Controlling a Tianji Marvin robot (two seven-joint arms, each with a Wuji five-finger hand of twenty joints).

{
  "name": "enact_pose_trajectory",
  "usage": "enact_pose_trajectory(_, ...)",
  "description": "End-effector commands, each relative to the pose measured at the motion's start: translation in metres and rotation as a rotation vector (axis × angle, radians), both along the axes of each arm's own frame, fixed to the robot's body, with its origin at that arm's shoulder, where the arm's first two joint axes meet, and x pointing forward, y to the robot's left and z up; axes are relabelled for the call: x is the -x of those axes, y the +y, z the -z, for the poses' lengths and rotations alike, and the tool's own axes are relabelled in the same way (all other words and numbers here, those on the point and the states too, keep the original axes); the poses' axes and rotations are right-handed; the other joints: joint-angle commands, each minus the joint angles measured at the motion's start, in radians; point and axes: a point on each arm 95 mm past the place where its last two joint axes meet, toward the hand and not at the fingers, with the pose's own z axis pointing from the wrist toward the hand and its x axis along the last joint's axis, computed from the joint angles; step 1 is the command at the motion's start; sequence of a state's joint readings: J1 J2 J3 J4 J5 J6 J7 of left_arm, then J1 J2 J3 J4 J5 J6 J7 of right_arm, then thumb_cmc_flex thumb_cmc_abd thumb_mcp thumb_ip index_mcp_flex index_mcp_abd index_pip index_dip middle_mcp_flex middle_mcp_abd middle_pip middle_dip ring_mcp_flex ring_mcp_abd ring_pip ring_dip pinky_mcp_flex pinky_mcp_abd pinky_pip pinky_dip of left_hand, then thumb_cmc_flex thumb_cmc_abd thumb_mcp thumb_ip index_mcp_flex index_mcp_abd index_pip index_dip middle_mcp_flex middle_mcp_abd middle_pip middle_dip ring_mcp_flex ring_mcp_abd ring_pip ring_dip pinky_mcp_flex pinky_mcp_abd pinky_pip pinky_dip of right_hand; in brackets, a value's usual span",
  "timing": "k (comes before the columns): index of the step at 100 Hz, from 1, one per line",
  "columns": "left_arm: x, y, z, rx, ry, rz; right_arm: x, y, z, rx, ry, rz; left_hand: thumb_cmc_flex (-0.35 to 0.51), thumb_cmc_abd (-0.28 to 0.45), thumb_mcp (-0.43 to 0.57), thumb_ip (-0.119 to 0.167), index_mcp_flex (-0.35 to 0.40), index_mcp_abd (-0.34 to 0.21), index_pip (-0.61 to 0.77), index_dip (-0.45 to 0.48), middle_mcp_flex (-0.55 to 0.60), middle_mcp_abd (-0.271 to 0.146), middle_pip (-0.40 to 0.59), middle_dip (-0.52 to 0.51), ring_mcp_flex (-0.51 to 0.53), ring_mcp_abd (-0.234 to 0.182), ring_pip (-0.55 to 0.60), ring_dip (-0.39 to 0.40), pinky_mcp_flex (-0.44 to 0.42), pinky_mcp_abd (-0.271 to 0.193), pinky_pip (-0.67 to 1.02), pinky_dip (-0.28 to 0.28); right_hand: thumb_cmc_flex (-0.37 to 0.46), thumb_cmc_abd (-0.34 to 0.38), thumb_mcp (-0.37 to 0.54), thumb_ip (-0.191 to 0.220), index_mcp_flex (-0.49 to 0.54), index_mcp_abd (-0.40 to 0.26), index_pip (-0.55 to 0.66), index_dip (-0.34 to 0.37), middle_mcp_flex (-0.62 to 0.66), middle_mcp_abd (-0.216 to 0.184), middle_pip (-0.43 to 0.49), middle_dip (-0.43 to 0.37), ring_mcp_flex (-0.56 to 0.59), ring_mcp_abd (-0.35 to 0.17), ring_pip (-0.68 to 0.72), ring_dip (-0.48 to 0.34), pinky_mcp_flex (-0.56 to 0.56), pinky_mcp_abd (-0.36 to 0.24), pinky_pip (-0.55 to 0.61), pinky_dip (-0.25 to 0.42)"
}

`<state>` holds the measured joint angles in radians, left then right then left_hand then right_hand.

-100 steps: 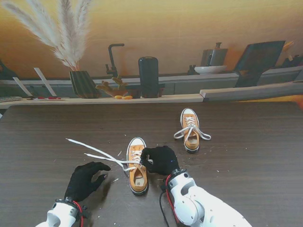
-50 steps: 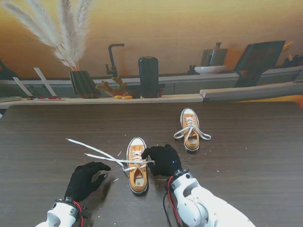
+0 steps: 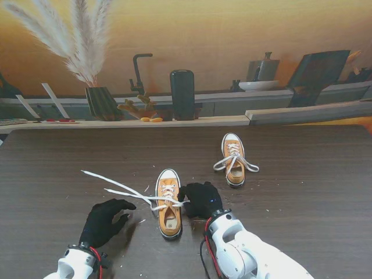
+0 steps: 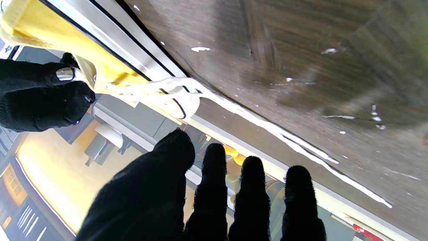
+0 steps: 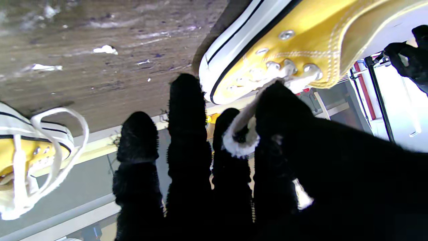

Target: Tie the shoelaces into a bow on the shoes

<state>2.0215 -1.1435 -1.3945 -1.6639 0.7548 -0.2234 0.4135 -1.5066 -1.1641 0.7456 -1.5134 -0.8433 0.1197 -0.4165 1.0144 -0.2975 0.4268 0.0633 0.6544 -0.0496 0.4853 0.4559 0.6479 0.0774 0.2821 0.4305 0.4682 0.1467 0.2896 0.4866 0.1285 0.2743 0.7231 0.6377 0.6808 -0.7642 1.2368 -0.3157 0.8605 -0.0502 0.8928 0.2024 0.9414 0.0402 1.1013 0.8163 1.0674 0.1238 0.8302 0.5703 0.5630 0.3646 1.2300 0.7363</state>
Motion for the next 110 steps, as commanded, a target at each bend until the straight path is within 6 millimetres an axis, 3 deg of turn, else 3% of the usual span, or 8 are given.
enact_pose_trajectory(1, 0.001, -0.001, -0.001, -0.005, 0.007, 0.009, 0.000, 0.000, 0.003, 0.002, 0.015, -0.008, 0.038, 0.026, -0.018, -0.020, 0.025, -0.022, -0.007, -0.014, 0.006, -0.025, 0.007, 0.021, 0.023, -0.015, 0.011, 0.030, -0.007, -0.027, 0.016, -0.006, 0.044, 0.007, 0.024, 0.028, 0.042, -0.028, 0.059, -0.022, -0.017, 0.009, 0.024, 0.027, -0.001, 0.003, 0.023, 0.005, -0.001, 0.017, -0.003, 0.010)
enact_pose_trajectory(16, 0.002, -0.001, -0.001, -0.005, 0.009, 0.010, 0.000, 0.001, 0.003, -0.015, 0.022, -0.016, 0.042, 0.027, -0.017, -0.019, 0.025, -0.020, -0.006, -0.011, 0.007, -0.025, 0.007, 0.021, 0.022, -0.012, 0.010, 0.029, -0.007, -0.028, 0.016, -0.006, 0.037, -0.009, 0.030, 0.028, 0.090, -0.069, 0.116, 0.043, -0.010, -0.008, 0.028, 0.037, 0.007, -0.002, 0.018, 0.001, 0.009, 0.013, -0.003, 0.005)
enact_pose_trajectory(32, 0.002, -0.001, -0.001, -0.004, 0.010, 0.012, 0.000, 0.001, 0.002, -0.059, 0.055, -0.019, 0.048, 0.032, -0.015, -0.019, 0.027, -0.027, -0.004, -0.010, 0.008, -0.025, 0.008, 0.022, 0.022, -0.013, 0.011, 0.029, -0.007, -0.028, 0.016, -0.006, 0.043, -0.015, 0.034, 0.028, 0.089, -0.165, 0.137, 0.254, -0.040, -0.051, 0.059, 0.046, -0.017, -0.014, 0.022, -0.004, -0.003, -0.011, -0.002, 0.000)
enact_pose_trajectory(48, 0.002, -0.002, -0.001, -0.003, 0.010, 0.015, 0.000, 0.000, 0.002, -0.130, 0.128, -0.021, 0.055, 0.039, -0.011, -0.018, 0.028, -0.032, -0.001, -0.007, 0.008, -0.027, 0.008, 0.022, 0.024, -0.015, 0.011, 0.030, -0.005, -0.029, 0.017, -0.006, 0.061, -0.009, 0.023, 0.035, 0.057, -0.218, 0.137, 0.386, -0.076, -0.065, 0.064, 0.032, -0.054, -0.011, 0.013, -0.011, -0.036, -0.026, -0.011, 0.003)
enact_pose_trajectory(85, 0.002, -0.003, -0.001, 0.003, 0.015, 0.019, -0.002, -0.003, -0.001, -0.290, 0.286, -0.015, 0.067, 0.049, -0.005, -0.019, 0.031, -0.033, 0.004, -0.007, 0.009, -0.028, 0.009, 0.023, 0.023, -0.013, 0.011, 0.029, -0.005, -0.027, 0.018, -0.005, 0.131, -0.003, 0.036, 0.045, 0.078, -0.232, 0.148, 0.529, -0.153, -0.027, -0.012, -0.033, -0.110, 0.023, -0.061, -0.042, -0.101, -0.031, -0.058, -0.009)
enact_pose_trajectory(96, 0.001, -0.004, -0.001, 0.003, 0.017, 0.019, -0.002, -0.006, -0.003, -0.343, 0.350, -0.016, 0.069, 0.052, -0.005, -0.020, 0.032, -0.035, 0.005, -0.007, 0.009, -0.026, 0.009, 0.024, 0.023, -0.014, 0.011, 0.029, -0.006, -0.028, 0.018, -0.005, 0.086, -0.027, 0.044, 0.034, 0.041, -0.214, 0.154, 0.515, -0.168, -0.003, -0.059, -0.065, -0.136, 0.028, -0.110, -0.051, -0.132, -0.029, -0.087, -0.026)
enact_pose_trajectory(98, 0.001, -0.004, -0.001, 0.003, 0.018, 0.019, -0.002, -0.007, -0.003, -0.347, 0.352, -0.013, 0.070, 0.052, -0.005, -0.020, 0.033, -0.035, 0.005, -0.007, 0.008, -0.027, 0.008, 0.025, 0.022, -0.013, 0.010, 0.029, -0.007, -0.027, 0.017, -0.005, 0.071, -0.044, 0.052, 0.031, 0.022, -0.215, 0.182, 0.487, -0.170, -0.001, -0.062, -0.070, -0.137, 0.024, -0.117, -0.050, -0.135, -0.027, -0.090, -0.033)
enact_pose_trajectory(110, 0.001, -0.004, -0.001, 0.004, 0.018, 0.019, -0.002, -0.011, -0.004, -0.349, 0.333, 0.010, 0.071, 0.052, -0.006, -0.020, 0.033, -0.034, 0.007, -0.007, 0.009, -0.025, 0.008, 0.026, 0.022, -0.012, 0.010, 0.029, -0.007, -0.027, 0.017, -0.005, -0.003, -0.127, 0.061, 0.026, 0.000, -0.213, 0.218, 0.474, -0.170, -0.011, -0.062, -0.083, -0.135, 0.016, -0.132, -0.058, -0.129, -0.025, -0.093, -0.042)
